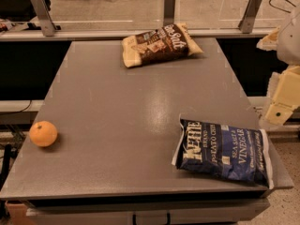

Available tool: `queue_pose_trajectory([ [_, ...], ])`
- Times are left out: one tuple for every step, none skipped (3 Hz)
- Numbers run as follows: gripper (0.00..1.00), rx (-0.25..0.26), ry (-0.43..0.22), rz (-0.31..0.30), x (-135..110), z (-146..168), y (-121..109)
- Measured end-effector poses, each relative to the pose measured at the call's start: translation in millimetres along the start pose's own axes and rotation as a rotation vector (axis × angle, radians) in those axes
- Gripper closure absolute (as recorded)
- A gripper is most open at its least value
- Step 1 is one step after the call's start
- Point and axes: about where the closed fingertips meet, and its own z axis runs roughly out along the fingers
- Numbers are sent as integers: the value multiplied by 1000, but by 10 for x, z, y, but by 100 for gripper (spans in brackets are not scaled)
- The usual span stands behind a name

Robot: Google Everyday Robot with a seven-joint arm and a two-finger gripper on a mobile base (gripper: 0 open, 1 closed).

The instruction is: Move orange near blue chip bag

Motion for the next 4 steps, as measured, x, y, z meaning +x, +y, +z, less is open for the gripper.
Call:
queue_pose_trajectory([
  [0, 2, -3, -2, -10, -3, -3],
  [0, -33, -78, -45, -335, 277, -37],
  [0, -109, -191, -119, -952, 757, -29],
  [0, -170, -309, -193, -1631, 1068, 29],
])
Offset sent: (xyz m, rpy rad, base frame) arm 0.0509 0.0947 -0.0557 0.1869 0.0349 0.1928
